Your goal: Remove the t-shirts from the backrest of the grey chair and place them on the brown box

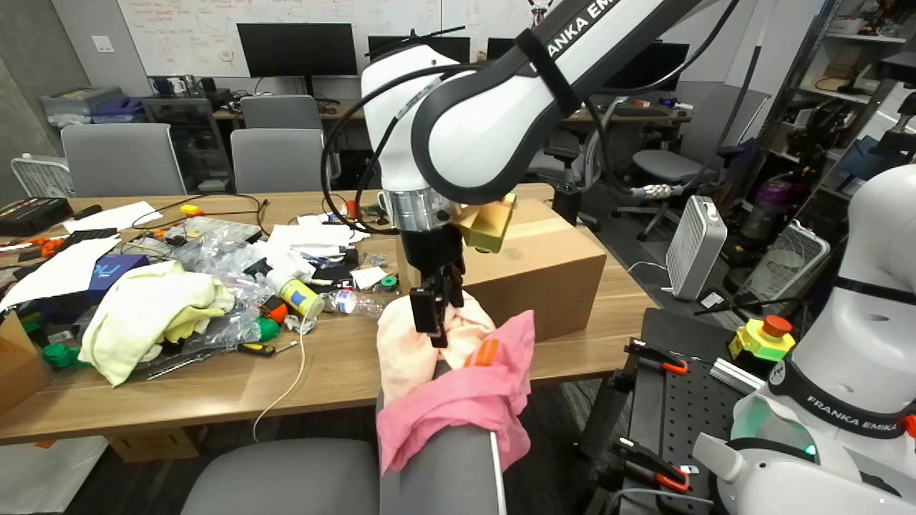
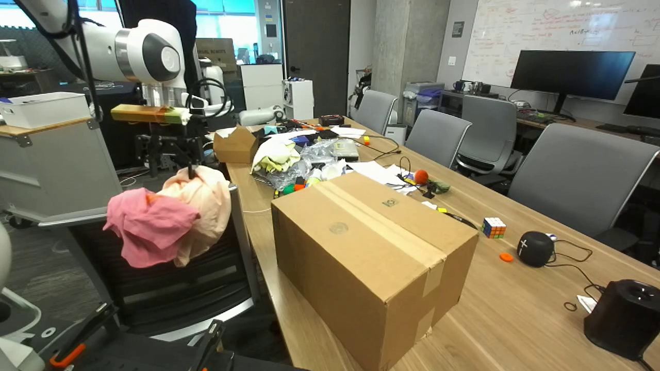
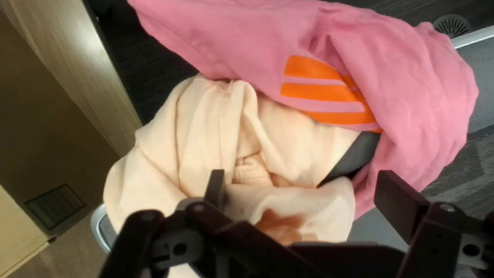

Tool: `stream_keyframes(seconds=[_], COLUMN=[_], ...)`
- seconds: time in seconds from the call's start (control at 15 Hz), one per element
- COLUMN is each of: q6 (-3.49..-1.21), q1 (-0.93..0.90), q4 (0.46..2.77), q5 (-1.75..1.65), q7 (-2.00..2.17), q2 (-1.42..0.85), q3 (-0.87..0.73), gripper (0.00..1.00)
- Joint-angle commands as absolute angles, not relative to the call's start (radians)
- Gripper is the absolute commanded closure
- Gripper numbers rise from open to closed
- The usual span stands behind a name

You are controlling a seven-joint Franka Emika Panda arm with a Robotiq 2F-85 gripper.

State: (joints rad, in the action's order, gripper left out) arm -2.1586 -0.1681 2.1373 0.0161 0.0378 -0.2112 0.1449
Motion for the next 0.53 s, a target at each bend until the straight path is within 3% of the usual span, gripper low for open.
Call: stream_keyframes(seconds=[0.0, 0.4, 0.47], q6=[-2.150, -2.150, -2.142], q1=[-0.176, -0.179, -0.178], q4=[2.080, 2.049, 2.042], q5=[-0.021, -0.059, -0.058], q7=[0.090, 0.163, 0.168], q2=[-0.262, -0.312, -0.317], q3=[0.137, 0.114, 0.112], gripper=[0.00, 0.00, 0.25])
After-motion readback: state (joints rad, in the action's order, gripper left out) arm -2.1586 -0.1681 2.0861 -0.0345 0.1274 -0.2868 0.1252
